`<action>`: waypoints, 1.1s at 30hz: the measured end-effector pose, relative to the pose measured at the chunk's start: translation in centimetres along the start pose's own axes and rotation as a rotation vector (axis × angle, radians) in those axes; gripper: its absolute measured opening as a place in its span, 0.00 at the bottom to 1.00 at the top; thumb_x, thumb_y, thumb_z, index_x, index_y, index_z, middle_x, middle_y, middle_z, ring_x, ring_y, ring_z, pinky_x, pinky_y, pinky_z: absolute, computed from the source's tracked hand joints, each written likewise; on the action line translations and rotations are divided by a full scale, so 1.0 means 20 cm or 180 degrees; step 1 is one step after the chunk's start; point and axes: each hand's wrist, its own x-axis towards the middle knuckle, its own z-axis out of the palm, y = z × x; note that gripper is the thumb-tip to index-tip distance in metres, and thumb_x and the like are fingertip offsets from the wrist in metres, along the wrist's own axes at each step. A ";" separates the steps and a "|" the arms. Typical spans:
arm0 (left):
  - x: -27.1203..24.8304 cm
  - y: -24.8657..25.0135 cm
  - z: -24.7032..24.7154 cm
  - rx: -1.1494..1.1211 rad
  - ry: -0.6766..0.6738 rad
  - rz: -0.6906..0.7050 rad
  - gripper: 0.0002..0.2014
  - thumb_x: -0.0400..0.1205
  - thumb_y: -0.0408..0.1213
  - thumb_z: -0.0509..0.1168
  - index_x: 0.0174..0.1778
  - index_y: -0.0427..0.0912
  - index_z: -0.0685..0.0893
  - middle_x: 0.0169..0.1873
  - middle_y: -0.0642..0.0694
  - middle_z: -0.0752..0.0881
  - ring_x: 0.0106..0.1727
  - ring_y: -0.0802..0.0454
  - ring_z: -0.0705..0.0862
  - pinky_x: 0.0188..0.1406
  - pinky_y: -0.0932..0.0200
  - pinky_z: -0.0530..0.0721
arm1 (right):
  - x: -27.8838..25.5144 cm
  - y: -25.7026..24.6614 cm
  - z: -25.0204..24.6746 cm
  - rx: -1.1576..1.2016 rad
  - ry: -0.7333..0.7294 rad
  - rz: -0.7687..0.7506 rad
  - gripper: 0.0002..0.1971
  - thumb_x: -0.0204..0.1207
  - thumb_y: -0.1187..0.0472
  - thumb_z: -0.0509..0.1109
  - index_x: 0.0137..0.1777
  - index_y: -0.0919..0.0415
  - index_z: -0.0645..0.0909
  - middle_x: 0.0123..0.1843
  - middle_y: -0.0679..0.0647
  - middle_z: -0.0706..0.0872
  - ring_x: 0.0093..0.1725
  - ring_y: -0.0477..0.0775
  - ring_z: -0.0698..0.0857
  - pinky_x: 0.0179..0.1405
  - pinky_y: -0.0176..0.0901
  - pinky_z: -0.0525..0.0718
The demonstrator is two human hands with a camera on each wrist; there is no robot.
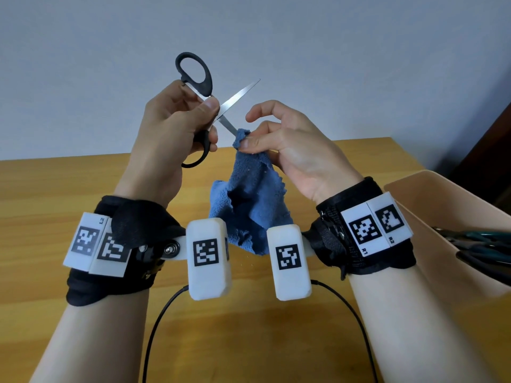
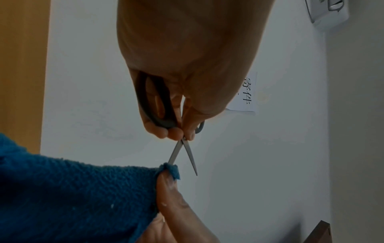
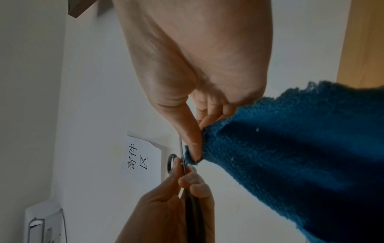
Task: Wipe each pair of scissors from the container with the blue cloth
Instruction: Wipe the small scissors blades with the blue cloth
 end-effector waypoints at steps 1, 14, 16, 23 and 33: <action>0.00 0.00 0.00 -0.0006 -0.0002 0.0003 0.10 0.87 0.32 0.66 0.41 0.42 0.74 0.36 0.47 0.78 0.29 0.51 0.79 0.31 0.60 0.81 | 0.00 0.00 0.00 -0.0020 0.0009 0.0006 0.17 0.72 0.77 0.74 0.55 0.59 0.79 0.28 0.47 0.85 0.39 0.49 0.86 0.43 0.40 0.79; 0.01 -0.01 -0.01 -0.0029 0.0053 0.0006 0.05 0.87 0.31 0.64 0.47 0.42 0.77 0.35 0.51 0.78 0.30 0.53 0.79 0.32 0.60 0.82 | 0.00 -0.01 0.01 -0.0211 0.0423 0.0127 0.16 0.70 0.73 0.76 0.52 0.55 0.81 0.32 0.48 0.85 0.34 0.45 0.85 0.26 0.31 0.77; 0.01 -0.01 -0.01 -0.0051 0.0054 -0.0004 0.04 0.88 0.31 0.64 0.47 0.42 0.77 0.35 0.51 0.78 0.29 0.53 0.79 0.32 0.60 0.82 | 0.00 -0.01 0.01 -0.0223 0.0477 0.0133 0.16 0.70 0.74 0.76 0.51 0.54 0.81 0.32 0.48 0.86 0.34 0.44 0.85 0.26 0.30 0.76; 0.01 0.00 0.00 -0.0081 0.0098 0.0025 0.03 0.88 0.30 0.63 0.50 0.40 0.78 0.32 0.54 0.79 0.28 0.54 0.79 0.33 0.60 0.82 | 0.00 -0.01 0.01 -0.0131 0.0738 0.0180 0.15 0.72 0.74 0.75 0.50 0.55 0.81 0.43 0.56 0.86 0.38 0.48 0.84 0.37 0.38 0.77; 0.01 0.01 -0.06 0.0179 -0.0024 0.0001 0.05 0.87 0.33 0.66 0.46 0.39 0.78 0.33 0.51 0.79 0.28 0.54 0.78 0.33 0.62 0.81 | -0.01 -0.04 -0.05 0.0636 0.0779 -0.0108 0.10 0.77 0.71 0.72 0.52 0.57 0.80 0.40 0.54 0.86 0.33 0.46 0.85 0.32 0.37 0.82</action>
